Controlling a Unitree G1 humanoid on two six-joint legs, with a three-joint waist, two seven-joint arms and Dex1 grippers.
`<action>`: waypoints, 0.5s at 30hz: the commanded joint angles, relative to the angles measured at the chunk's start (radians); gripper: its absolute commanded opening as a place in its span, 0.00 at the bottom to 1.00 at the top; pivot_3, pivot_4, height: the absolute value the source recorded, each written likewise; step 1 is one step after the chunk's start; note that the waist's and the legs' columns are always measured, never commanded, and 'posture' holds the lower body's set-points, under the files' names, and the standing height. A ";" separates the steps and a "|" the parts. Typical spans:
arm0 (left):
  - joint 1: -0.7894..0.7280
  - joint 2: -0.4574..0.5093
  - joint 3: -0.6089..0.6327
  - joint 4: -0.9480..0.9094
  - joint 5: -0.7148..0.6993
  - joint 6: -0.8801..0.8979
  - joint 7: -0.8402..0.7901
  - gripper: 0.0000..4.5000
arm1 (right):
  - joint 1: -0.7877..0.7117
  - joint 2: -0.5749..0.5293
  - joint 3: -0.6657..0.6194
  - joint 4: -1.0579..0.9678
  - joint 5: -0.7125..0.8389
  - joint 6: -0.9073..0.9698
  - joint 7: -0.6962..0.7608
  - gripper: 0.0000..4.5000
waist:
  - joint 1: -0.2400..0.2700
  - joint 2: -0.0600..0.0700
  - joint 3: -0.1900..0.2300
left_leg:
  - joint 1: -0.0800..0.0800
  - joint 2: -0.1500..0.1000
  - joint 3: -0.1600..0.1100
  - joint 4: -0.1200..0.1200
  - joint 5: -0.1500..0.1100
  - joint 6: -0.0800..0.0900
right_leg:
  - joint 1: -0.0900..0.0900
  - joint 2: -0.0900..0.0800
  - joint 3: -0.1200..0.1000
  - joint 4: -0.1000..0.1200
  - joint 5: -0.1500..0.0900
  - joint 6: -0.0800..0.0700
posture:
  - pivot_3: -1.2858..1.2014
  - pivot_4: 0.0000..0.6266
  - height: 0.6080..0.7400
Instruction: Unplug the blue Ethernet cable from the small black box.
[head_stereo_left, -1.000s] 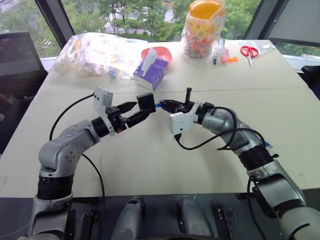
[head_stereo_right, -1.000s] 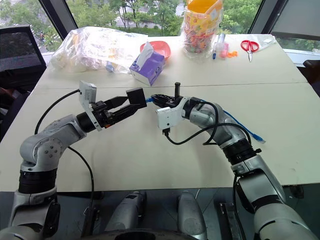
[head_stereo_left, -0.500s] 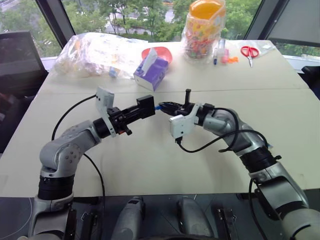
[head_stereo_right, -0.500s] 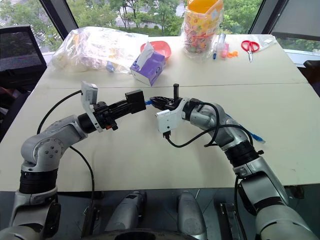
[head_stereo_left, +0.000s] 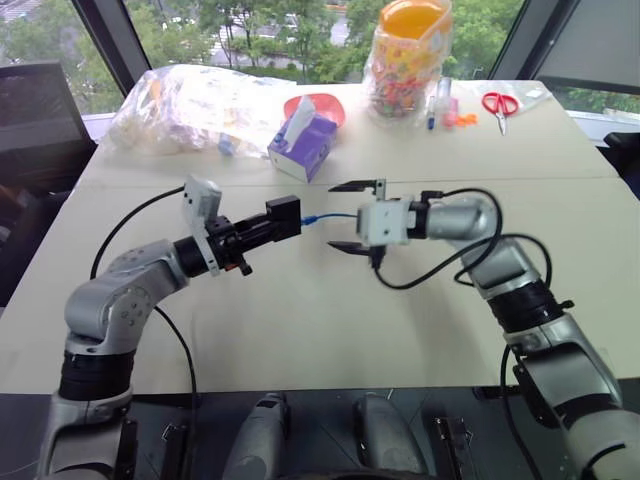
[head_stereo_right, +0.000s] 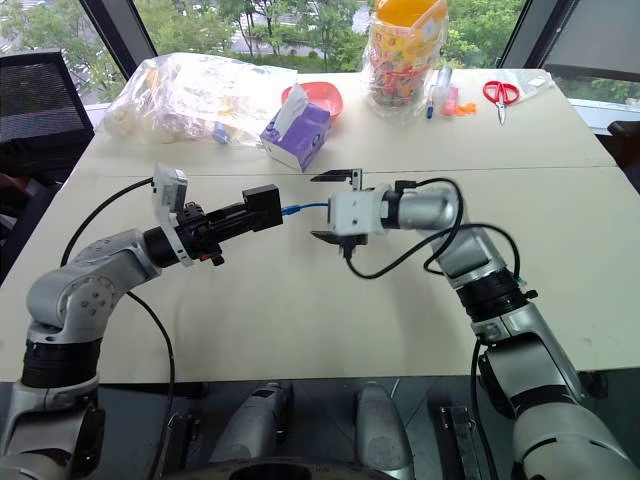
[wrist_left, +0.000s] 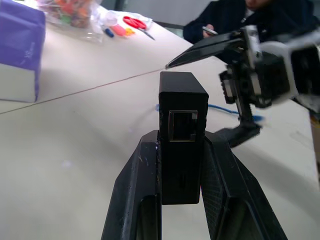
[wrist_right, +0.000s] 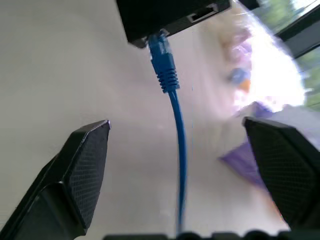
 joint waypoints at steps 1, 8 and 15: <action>-0.010 0.031 0.024 -0.019 -0.058 0.020 -0.074 0.10 | -0.061 -0.025 -0.034 -0.005 0.189 0.285 0.194 0.98 | 0.000 0.000 0.000 | 0.000 0.000 0.000 0.000 0.000 0.000 | 0.000 0.000 0.000 0.000 0.000 0.000 | 0.52 0.24 0.90; -0.024 0.036 0.023 -0.024 -0.067 0.031 -0.093 0.10 | -0.131 0.016 -0.033 0.114 0.301 0.534 0.349 0.98 | -0.002 0.000 0.000 | 0.000 0.000 0.000 0.000 0.000 0.000 | -0.001 0.000 0.000 -0.001 0.000 0.000 | 0.52 0.24 0.90; -0.028 0.032 0.020 -0.036 -0.078 0.033 -0.096 0.10 | -0.178 0.110 -0.060 0.189 0.309 0.576 0.309 0.98 | -0.001 0.000 0.000 | -0.001 0.000 0.000 -0.001 0.000 0.000 | -0.002 0.000 0.000 -0.001 0.000 0.000 | 0.52 0.24 0.90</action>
